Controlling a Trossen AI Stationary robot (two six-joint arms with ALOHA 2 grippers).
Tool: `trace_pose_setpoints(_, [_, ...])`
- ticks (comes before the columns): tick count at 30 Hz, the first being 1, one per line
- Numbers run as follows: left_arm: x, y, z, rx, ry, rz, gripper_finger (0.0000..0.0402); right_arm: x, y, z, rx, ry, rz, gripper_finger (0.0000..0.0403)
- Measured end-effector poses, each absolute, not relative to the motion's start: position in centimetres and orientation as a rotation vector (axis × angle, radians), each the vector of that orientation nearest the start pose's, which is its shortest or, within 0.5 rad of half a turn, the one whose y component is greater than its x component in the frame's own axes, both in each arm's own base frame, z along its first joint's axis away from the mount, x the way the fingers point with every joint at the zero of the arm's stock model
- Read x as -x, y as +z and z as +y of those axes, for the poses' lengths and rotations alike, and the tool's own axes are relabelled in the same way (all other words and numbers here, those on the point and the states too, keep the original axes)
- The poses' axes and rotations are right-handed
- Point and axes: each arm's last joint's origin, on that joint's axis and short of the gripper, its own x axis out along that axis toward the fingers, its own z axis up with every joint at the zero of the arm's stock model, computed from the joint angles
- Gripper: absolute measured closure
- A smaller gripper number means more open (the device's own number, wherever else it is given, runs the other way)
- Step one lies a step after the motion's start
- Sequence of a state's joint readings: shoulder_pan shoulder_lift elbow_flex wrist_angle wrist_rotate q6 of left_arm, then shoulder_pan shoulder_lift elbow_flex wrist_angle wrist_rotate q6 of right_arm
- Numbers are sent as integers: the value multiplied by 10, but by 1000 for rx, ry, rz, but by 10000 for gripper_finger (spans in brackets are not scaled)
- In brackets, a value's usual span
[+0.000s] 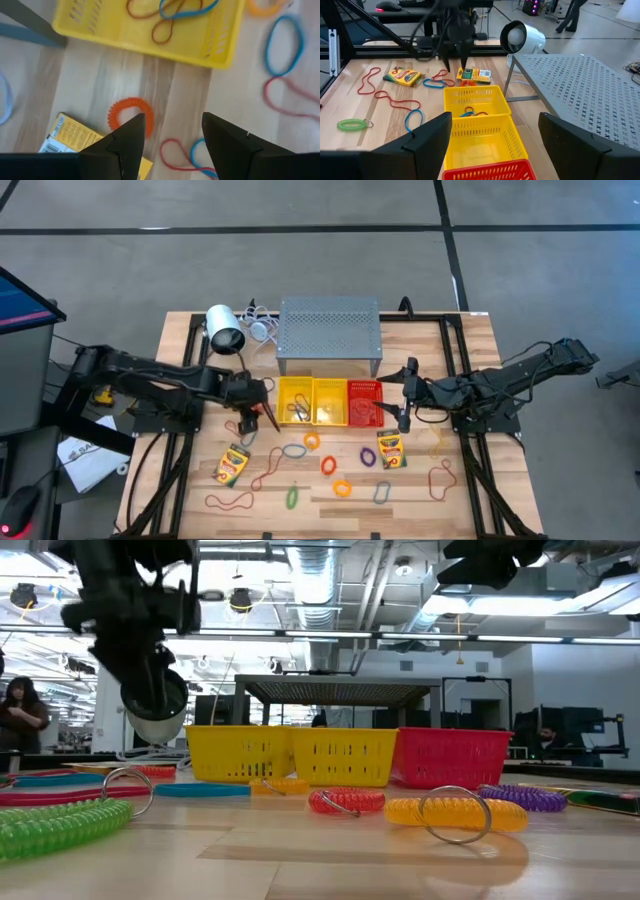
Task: Pick & Place Office Desk Supplies
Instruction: Put the orange spring keychain into the red basket
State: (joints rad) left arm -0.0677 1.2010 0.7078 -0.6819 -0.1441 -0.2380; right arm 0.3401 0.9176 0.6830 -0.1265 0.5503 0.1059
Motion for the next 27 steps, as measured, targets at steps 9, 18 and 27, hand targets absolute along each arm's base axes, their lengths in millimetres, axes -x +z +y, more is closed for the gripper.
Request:
trace_pose_setpoints(9, [-227, 163, -6, 7, 192, 1272, 210, -192, 281, 52, 52, -223, 319, 108])
trace_pose_setpoints(18, [-230, 153, 5, 39, 223, 1321, 210, -190, 277, 51, 30, -231, 359, 108])
trace_pose_setpoints(27, [-229, 153, 3, 90, 170, 1330, 210, -190, 277, 51, 26, -232, 363, 108])
